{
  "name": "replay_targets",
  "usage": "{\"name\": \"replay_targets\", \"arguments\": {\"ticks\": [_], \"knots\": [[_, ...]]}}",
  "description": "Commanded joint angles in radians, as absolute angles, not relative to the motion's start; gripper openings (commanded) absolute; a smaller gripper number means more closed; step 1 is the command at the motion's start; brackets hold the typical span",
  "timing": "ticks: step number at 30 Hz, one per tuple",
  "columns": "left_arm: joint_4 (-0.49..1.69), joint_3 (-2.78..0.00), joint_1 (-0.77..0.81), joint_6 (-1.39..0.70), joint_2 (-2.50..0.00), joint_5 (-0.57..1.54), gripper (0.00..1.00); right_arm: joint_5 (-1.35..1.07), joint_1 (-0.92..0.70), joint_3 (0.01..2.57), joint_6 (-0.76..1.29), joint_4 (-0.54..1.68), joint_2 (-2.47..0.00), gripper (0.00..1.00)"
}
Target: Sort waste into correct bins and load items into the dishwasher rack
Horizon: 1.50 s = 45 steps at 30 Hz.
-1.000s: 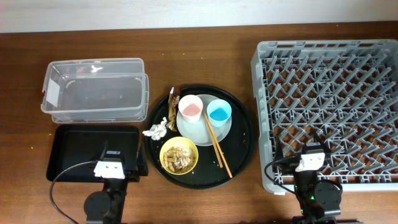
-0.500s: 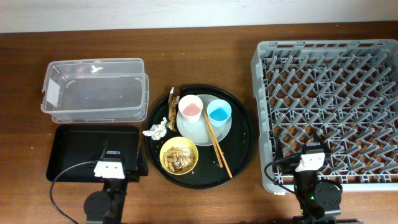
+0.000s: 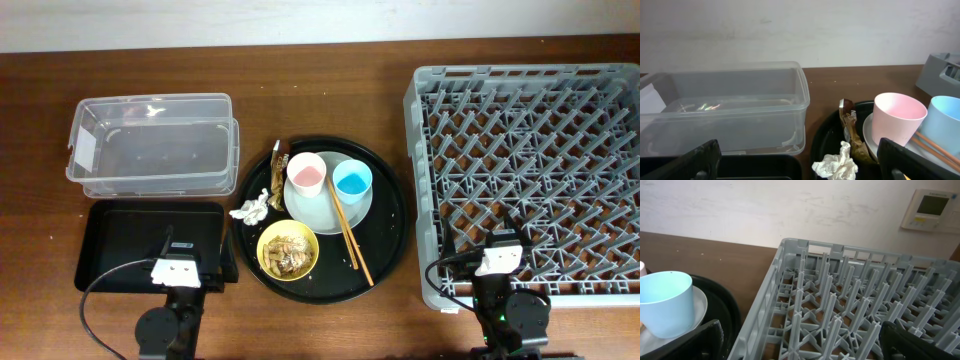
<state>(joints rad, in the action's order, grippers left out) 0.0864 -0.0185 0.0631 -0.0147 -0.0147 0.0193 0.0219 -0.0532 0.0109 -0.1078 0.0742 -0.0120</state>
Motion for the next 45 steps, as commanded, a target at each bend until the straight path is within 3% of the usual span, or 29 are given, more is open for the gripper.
{"name": "replay_targets", "arguments": {"ticks": [1, 11, 20, 25, 35, 40, 45], "knots": [[0.081, -0.01, 0.058, 0.004, -0.006, 0.04, 0.99, 0.035, -0.06, 0.006, -0.103, 0.079, -0.007, 0.98], [-0.063, -0.02, 0.058, -0.041, -0.006, 0.289, 0.99, 0.035, -0.06, 0.006, -0.103, 0.079, -0.007, 0.99], [0.211, -0.282, 0.058, -0.093, -0.031, 0.348, 0.99, 0.035, -0.06, 0.006, -0.103, 0.079, -0.007, 0.98], [0.39, -0.548, 0.058, -0.091, -0.199, 0.348, 0.99, 0.035, -0.06, 0.006, -0.103, 0.079, -0.007, 0.98], [0.815, -1.049, 0.058, -0.075, -0.772, 0.358, 0.99, 0.035, -0.06, 0.006, -0.103, 0.079, -0.007, 0.98], [0.836, -1.097, 0.058, -0.074, -0.921, 0.522, 0.99, 0.035, -0.06, 0.006, -0.103, 0.079, -0.007, 0.98], [0.839, -1.097, 0.058, -0.074, -0.984, 0.538, 0.99, 0.035, -0.06, 0.006, -0.103, 0.079, -0.007, 0.98]]}}
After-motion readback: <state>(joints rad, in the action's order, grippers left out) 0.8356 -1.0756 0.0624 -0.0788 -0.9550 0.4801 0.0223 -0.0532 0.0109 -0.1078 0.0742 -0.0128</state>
